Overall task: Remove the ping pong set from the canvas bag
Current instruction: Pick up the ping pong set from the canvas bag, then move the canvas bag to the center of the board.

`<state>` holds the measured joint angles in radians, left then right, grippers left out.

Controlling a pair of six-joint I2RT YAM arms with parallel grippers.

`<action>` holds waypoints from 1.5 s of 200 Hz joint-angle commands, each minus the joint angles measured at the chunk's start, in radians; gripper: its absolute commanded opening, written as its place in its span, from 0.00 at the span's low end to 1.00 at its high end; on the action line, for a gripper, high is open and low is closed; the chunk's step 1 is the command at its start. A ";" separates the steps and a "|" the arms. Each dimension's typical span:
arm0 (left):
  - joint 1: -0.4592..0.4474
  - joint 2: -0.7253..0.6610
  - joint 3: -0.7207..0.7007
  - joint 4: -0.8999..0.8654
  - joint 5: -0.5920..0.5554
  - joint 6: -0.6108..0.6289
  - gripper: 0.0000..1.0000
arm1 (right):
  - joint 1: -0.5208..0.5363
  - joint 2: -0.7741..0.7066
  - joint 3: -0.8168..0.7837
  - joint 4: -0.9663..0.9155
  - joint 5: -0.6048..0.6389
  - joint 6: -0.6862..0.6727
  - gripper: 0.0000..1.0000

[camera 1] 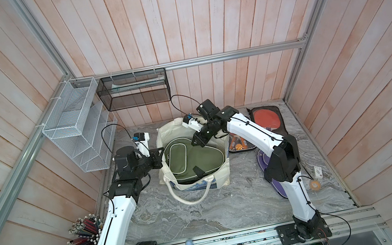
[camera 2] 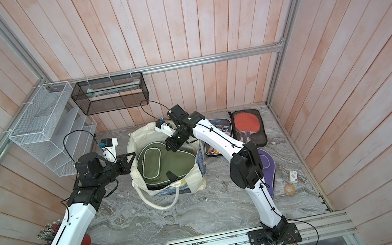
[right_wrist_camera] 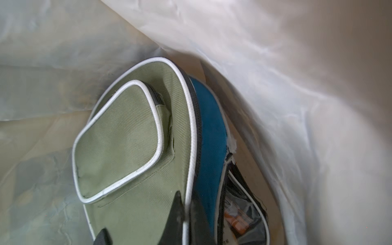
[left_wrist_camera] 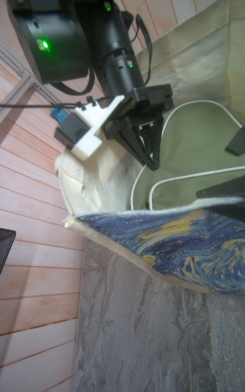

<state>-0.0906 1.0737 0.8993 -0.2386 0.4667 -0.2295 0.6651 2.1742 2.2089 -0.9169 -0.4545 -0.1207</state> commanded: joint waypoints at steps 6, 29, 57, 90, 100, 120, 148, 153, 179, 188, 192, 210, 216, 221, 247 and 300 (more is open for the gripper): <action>0.002 -0.008 0.023 0.081 0.010 0.006 0.00 | -0.002 -0.123 0.051 0.020 -0.001 -0.034 0.00; 0.001 -0.012 0.017 0.084 0.009 0.007 0.00 | -0.011 -0.205 0.045 0.066 0.040 -0.043 0.00; 0.000 -0.012 0.012 0.089 0.013 0.004 0.00 | -0.054 -0.281 0.043 0.131 0.045 -0.029 0.00; 0.002 -0.016 0.012 0.088 0.013 0.001 0.00 | -0.116 -0.366 0.010 0.244 0.020 0.008 0.00; 0.001 -0.018 0.013 0.088 0.013 0.002 0.00 | -0.132 -0.390 -0.006 0.284 0.018 0.020 0.00; 0.002 -0.017 0.012 0.088 0.015 -0.002 0.00 | -0.168 -0.427 -0.030 0.352 0.034 0.057 0.00; 0.001 -0.015 0.010 0.093 0.016 -0.005 0.00 | -0.221 -0.493 -0.074 0.428 0.080 0.104 0.00; 0.001 -0.015 0.009 0.096 0.016 -0.005 0.00 | -0.233 -0.503 -0.073 0.424 0.091 0.108 0.00; 0.002 -0.018 0.006 0.103 0.017 -0.007 0.00 | -0.354 -0.585 -0.114 0.400 0.118 0.144 0.00; -0.001 -0.018 0.006 0.104 0.016 -0.007 0.00 | -0.388 -0.628 -0.160 0.407 0.133 0.156 0.00; 0.000 -0.018 0.006 0.105 0.018 -0.008 0.00 | -0.403 -0.651 -0.183 0.412 0.141 0.161 0.00; 0.000 -0.011 0.004 0.117 0.024 -0.013 0.00 | -0.482 -0.757 -0.312 0.458 0.150 0.210 0.00; 0.001 -0.007 0.004 0.122 0.026 -0.015 0.00 | -0.502 -0.783 -0.349 0.469 0.153 0.225 0.00; 0.001 -0.004 0.004 0.124 0.028 -0.015 0.00 | -0.520 -0.812 -0.384 0.477 0.154 0.240 0.00; 0.002 0.012 0.010 0.136 0.031 -0.019 0.00 | -0.575 -0.925 -0.572 0.483 0.157 0.311 0.00; 0.009 0.026 0.062 0.101 -0.040 0.005 0.00 | -0.583 -1.120 -1.025 0.458 0.260 0.452 0.00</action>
<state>-0.0906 1.0988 0.9020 -0.2054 0.4633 -0.2516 0.0868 1.1091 1.3239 -0.4580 -0.2623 0.2321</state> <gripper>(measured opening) 0.061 0.064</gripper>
